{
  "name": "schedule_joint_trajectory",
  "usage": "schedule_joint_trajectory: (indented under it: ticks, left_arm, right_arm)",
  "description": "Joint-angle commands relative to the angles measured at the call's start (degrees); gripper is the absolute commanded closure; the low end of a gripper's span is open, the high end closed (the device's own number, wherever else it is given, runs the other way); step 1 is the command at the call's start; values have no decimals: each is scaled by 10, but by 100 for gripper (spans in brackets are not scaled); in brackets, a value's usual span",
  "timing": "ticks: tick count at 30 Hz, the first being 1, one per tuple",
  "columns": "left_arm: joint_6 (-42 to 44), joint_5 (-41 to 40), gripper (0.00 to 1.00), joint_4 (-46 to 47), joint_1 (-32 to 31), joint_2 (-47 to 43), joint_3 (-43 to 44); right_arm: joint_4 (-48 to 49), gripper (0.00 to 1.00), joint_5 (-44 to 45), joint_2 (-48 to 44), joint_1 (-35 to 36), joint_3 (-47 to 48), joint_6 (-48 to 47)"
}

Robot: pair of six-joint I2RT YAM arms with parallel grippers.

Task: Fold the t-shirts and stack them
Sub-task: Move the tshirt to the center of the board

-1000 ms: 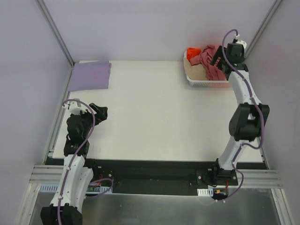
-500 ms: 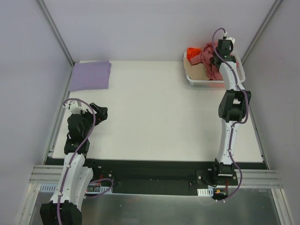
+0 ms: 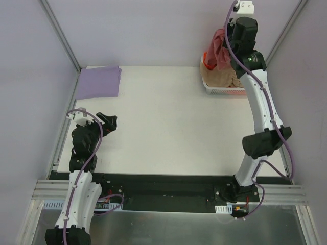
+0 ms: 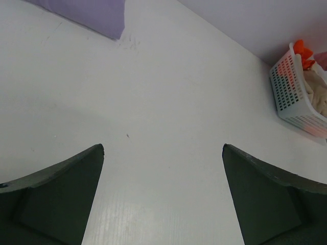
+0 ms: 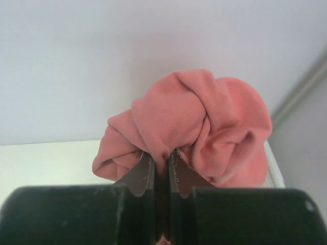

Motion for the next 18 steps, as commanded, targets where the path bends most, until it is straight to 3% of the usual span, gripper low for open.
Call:
schedule_joint_trajectory:
  ticks: [1,8,12,16,18]
  left_arm:
    - [-7,23,1,15,1,-16,13]
    - [-11,23,1,-3,1,-33,20]
    - [-12,4,1,-21,1,-50,23]
    - [-16,-23,1,-40,2,-64,26]
    - [-18,-37,1,-46,2,-66,27]
  right_arm:
    - [31,99,-37,-90,75,30,-20]
    - [29,99,-82,-127,238,52,-7]
    - [15,99,-98,-141,290,9,2]
    - [9,89,-71,-194,285,-167,13]
    - [8,76,-45,-227,270,-283,31]
